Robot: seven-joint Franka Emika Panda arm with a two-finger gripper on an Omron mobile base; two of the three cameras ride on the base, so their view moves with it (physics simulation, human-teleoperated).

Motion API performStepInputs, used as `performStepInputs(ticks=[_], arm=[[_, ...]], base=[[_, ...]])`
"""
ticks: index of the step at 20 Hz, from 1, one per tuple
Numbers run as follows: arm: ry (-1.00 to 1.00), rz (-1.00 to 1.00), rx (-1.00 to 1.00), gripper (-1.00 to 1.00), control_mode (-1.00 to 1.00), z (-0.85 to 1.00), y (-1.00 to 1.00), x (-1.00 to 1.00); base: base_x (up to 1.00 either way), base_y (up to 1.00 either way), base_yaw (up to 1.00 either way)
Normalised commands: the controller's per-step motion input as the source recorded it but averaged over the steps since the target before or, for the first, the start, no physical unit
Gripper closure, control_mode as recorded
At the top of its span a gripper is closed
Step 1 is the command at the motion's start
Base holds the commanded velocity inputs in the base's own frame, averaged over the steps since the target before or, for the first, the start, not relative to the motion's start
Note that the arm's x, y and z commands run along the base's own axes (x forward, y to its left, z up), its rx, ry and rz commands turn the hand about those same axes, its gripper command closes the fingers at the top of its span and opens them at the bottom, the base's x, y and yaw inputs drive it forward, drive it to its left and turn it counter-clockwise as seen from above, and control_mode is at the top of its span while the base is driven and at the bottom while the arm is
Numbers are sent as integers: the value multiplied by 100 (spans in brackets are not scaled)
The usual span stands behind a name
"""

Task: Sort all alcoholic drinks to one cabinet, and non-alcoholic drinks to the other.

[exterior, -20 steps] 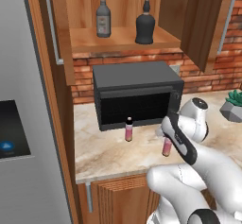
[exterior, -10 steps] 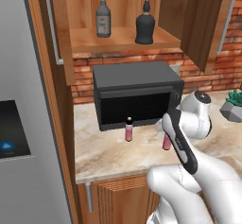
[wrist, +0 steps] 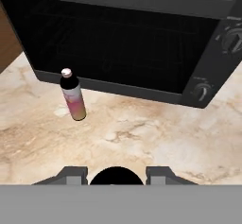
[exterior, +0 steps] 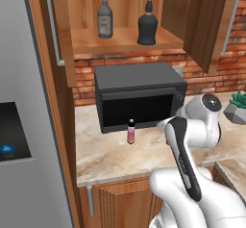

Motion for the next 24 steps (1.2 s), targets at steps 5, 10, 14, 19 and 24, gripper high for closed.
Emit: performStepInputs(ticks=[5,10,14,19,24], arm=[[-1,0,-1,100,-100,89,12,-16],[4,0,0,100,-100,96,6,-4],[2,0,0,100,-100,65,0,-12],[0,-4,2,100,-100,16,0,-21],[-1,-9,2,100,-100,0,0,-20]], base=[[0,0,0],[0,0,0],[0,0,0],[0,0,0],[0,0,0]])
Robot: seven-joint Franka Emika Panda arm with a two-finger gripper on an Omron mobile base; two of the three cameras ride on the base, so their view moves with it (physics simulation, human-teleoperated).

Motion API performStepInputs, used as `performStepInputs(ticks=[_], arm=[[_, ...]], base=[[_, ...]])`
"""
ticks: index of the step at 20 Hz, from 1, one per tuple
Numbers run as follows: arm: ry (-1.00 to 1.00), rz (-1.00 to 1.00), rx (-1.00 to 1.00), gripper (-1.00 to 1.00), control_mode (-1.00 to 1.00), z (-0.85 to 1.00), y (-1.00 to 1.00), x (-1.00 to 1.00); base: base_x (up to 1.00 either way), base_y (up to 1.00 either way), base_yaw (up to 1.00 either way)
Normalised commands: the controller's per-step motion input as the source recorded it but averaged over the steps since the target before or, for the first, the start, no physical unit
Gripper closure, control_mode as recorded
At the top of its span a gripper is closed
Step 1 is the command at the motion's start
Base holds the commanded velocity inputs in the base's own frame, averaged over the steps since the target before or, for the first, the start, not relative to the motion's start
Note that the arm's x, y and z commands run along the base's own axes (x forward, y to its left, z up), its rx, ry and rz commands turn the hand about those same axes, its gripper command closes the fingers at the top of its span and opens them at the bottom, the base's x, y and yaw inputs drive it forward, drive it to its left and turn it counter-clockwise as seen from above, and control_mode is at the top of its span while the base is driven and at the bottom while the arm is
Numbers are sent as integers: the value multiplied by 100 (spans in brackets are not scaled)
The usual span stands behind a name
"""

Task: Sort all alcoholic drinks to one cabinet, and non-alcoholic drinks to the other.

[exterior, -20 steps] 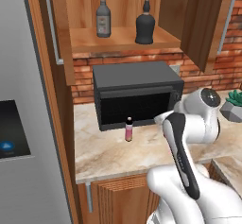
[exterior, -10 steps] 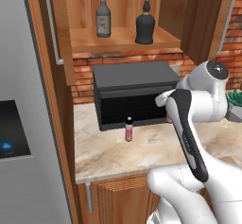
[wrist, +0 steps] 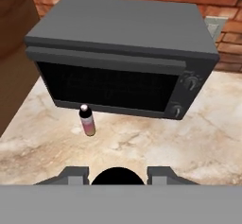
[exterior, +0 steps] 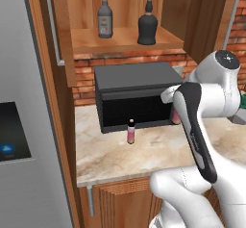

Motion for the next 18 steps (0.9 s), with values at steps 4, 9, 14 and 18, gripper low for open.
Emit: performStepInputs(ticks=[4,9,14,18], arm=[[-2,-6,2,100,-100,0,0,-7],[-1,-3,2,100,-100,0,0,-2],[0,0,1,100,-100,0,0,0],[0,0,0,100,-100,0,0,0]], base=[[0,0,0],[0,0,0],[0,0,0],[0,0,0]])
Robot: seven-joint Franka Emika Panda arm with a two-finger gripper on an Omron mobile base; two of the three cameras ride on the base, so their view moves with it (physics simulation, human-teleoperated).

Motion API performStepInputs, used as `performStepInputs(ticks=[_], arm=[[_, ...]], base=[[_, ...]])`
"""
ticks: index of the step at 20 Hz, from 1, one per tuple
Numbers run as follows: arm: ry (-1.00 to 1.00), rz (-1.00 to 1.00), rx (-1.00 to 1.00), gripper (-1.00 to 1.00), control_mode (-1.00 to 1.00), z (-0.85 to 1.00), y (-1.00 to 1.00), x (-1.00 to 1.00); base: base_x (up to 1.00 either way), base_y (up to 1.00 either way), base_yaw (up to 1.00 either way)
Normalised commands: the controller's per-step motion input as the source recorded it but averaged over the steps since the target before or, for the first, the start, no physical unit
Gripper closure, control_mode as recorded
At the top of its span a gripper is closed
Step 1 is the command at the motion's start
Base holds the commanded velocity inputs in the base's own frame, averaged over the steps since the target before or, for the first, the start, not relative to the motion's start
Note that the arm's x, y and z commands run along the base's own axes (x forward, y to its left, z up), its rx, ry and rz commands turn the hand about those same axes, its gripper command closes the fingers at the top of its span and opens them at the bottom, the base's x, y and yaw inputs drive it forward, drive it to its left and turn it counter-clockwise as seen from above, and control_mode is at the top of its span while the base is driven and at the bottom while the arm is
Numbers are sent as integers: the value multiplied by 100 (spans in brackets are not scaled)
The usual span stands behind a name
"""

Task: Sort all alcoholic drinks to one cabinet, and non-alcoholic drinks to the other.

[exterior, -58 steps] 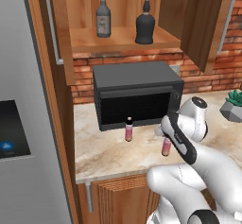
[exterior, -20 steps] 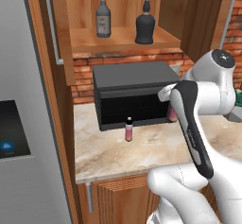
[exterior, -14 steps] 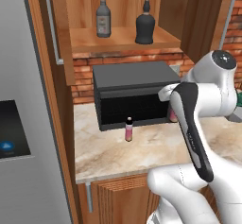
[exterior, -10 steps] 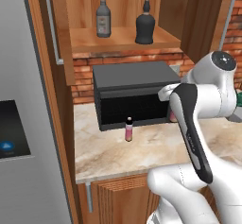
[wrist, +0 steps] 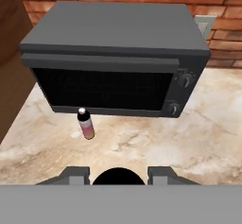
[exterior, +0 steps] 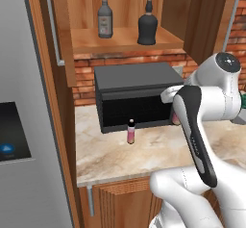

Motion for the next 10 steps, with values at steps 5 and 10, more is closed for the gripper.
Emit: performStepInputs(ticks=[5,10], arm=[[0,0,0,100,100,0,0,0],[0,0,0,100,100,0,0,0]], base=[[-32,0,0],[-77,7,0]])
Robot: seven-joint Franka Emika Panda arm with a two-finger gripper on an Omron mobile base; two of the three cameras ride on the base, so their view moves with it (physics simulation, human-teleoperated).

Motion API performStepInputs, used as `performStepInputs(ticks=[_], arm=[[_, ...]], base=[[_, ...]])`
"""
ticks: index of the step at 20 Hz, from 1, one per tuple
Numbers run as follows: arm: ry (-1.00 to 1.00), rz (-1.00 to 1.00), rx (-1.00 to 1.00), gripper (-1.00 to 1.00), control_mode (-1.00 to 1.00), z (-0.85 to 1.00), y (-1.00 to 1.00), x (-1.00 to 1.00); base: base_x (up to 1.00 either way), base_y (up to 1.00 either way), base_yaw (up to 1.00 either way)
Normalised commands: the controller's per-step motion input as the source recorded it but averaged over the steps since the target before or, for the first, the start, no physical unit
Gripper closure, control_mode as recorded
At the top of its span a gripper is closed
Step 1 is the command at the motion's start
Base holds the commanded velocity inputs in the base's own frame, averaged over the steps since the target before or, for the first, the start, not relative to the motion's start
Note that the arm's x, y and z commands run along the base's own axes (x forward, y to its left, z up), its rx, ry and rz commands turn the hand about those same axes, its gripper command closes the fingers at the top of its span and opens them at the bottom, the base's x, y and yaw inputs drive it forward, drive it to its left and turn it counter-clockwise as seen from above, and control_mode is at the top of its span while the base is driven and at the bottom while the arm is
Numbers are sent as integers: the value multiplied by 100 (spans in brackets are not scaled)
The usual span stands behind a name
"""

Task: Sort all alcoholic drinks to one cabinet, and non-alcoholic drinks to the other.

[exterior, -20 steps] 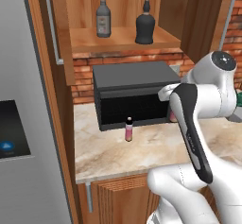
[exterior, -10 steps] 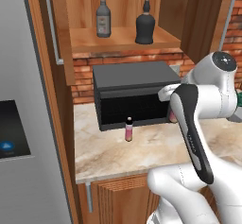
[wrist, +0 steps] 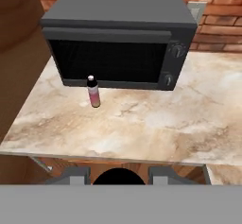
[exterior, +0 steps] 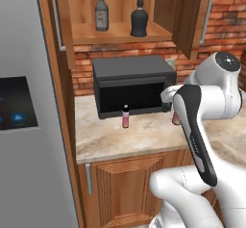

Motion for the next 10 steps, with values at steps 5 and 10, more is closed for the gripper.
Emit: performStepInputs(ticks=[5,10], arm=[[0,0,0,100,100,0,0,0],[0,0,0,100,100,0,0,0]], base=[[-57,13,0],[-51,30,0]])
